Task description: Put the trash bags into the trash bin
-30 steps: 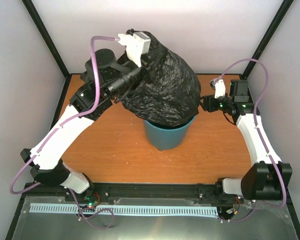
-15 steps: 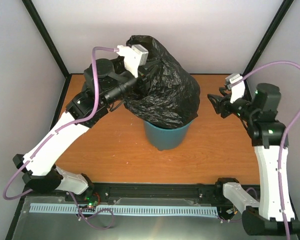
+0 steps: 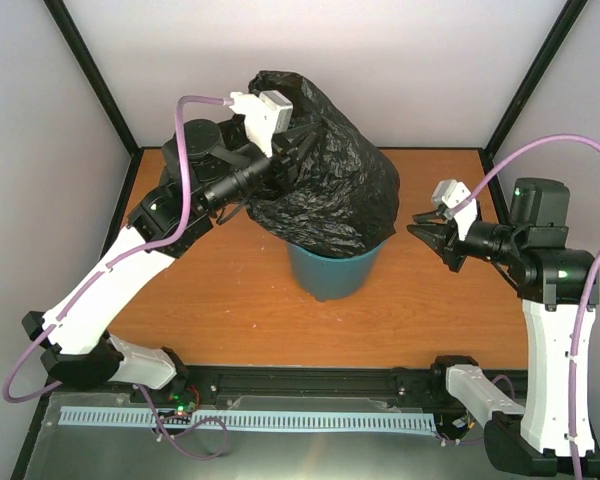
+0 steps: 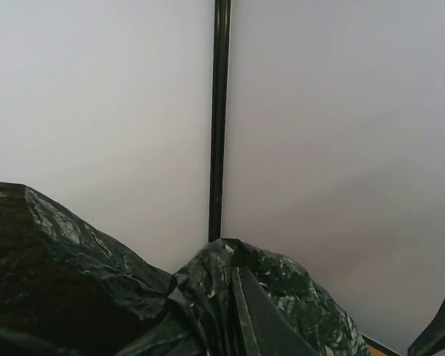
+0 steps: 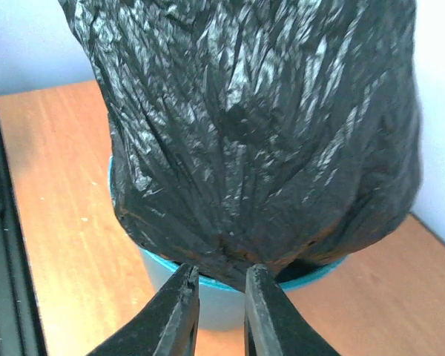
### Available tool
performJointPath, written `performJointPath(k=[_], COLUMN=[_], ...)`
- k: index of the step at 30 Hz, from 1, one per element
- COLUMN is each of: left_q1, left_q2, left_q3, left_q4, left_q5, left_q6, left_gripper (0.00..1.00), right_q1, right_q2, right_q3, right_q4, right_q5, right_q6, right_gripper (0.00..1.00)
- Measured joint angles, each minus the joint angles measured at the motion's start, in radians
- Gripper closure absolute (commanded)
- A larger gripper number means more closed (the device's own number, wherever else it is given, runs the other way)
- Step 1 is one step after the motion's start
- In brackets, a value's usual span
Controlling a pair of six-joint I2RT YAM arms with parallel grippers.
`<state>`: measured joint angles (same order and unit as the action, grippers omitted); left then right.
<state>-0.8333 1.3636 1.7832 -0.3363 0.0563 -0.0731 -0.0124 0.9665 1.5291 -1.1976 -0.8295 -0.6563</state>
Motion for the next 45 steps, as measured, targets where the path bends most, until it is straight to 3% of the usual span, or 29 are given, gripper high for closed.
performJointPath(k=[7, 18, 20, 23, 25, 32, 38, 45], left_q1=[0.0, 0.0, 0.0, 0.0, 0.0, 0.0, 0.0, 0.0], left_q2=[0.005, 0.005, 0.003, -0.008, -0.016, -0.06, -0.144, -0.301], left_q3=[-0.014, -0.014, -0.018, -0.032, -0.04, -0.062, -0.085, -0.13], left_q4=[-0.001, -0.001, 0.0, 0.0, 0.0, -0.013, -0.045, -0.056], left_q5=[0.006, 0.02, 0.017, 0.005, -0.004, -0.023, -0.045, -0.122], left_q6=[0.0, 0.0, 0.0, 0.005, 0.009, 0.002, -0.002, 0.01], left_gripper=[0.96, 0.94, 0.89, 0.67, 0.59, 0.28, 0.15, 0.14], right_q1=[0.064, 0.416, 0.434, 0.436, 0.436, 0.437, 0.435, 0.431], right_q2=[0.036, 0.201, 0.262, 0.307, 0.3, 0.082, -0.016, -0.01], right_q3=[-0.08, -0.121, -0.105, -0.1, -0.102, -0.136, -0.088, -0.018], right_q4=[0.034, 0.193, 0.212, 0.23, 0.23, 0.213, 0.161, 0.193], right_q5=[-0.012, 0.181, 0.191, 0.195, 0.198, 0.247, 0.315, 0.467], right_q6=[0.004, 0.096, 0.108, 0.129, 0.134, 0.145, 0.161, 0.243], right_gripper=[0.83, 0.85, 0.83, 0.8, 0.77, 0.66, 0.65, 0.65])
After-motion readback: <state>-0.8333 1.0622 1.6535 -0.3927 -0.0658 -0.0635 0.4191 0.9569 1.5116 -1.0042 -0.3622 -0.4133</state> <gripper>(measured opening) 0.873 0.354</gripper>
